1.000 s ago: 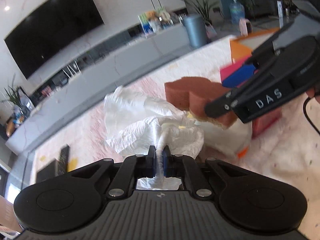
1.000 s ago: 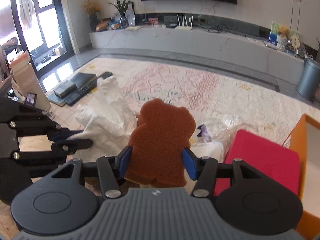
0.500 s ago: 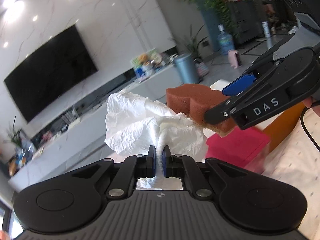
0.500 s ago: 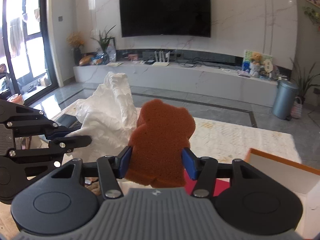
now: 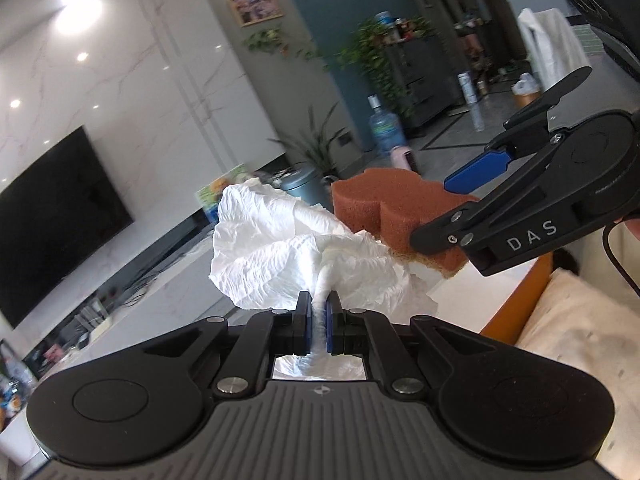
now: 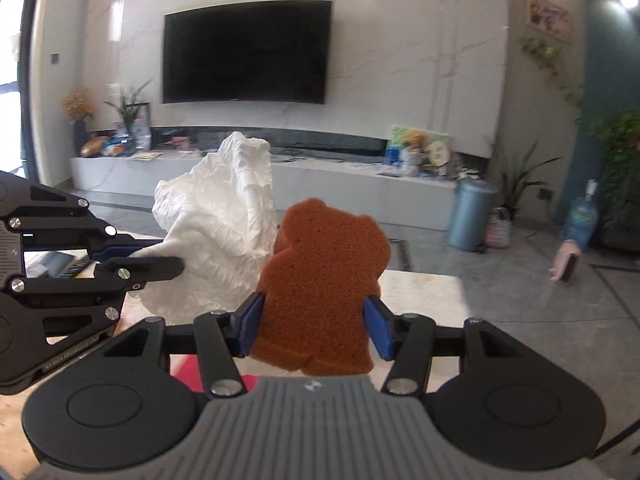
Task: Organize soft objects
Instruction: 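Lift the sponge and tissue with both grippers and carry them toward the orange box, then open both grippers to drop the sponge and tissue into the box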
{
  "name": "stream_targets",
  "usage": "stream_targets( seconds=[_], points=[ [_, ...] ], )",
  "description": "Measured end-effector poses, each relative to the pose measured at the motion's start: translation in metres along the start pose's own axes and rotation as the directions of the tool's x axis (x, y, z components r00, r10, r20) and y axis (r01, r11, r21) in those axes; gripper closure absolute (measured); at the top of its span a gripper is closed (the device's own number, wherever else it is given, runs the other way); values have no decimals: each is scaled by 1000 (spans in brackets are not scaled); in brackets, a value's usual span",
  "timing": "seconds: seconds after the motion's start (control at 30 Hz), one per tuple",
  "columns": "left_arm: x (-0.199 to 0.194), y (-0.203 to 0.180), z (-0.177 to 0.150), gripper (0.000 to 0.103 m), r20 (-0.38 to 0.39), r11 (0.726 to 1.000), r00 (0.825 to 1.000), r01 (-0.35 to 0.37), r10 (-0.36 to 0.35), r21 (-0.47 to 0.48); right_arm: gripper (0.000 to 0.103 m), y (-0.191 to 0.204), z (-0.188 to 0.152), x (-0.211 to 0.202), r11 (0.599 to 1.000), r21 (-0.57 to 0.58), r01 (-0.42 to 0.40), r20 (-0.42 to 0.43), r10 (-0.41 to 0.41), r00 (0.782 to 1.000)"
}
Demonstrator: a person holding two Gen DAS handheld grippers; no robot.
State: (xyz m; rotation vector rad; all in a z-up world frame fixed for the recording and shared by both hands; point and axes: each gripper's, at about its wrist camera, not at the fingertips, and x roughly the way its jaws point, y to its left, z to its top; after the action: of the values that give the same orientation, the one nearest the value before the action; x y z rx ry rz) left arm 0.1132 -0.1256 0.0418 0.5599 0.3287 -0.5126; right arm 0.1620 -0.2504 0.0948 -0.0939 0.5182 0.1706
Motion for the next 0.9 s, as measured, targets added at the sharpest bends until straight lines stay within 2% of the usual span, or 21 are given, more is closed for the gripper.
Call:
stream_targets(
  seconds=[0.23,0.4,0.5,0.67,0.8,0.9],
  points=[
    [46,-36,10,96,-33,995,994,102,-102,19,49,-53,-19,11,995,61,75,-88,-70,994],
    [82,-45,4,96,-106,988,983,155,-152,18,49,-74,-37,42,990,111,88,-172,-68,983],
    [105,-43,-5,96,-166,982,968,190,-189,-6,49,-77,-47,63,990,113,87,-225,-59,973],
    [146,-43,-15,96,-300,969,922,245,-246,-41,49,-88,-63,110,990,120,67,-361,-20,933],
    [177,-31,-22,96,-413,950,856,294,-311,-106,49,-100,-70,142,989,149,24,-456,47,889],
    [194,-27,-22,96,-480,944,815,310,-324,-111,49,-104,-75,164,983,182,-13,-518,107,849]
  ],
)
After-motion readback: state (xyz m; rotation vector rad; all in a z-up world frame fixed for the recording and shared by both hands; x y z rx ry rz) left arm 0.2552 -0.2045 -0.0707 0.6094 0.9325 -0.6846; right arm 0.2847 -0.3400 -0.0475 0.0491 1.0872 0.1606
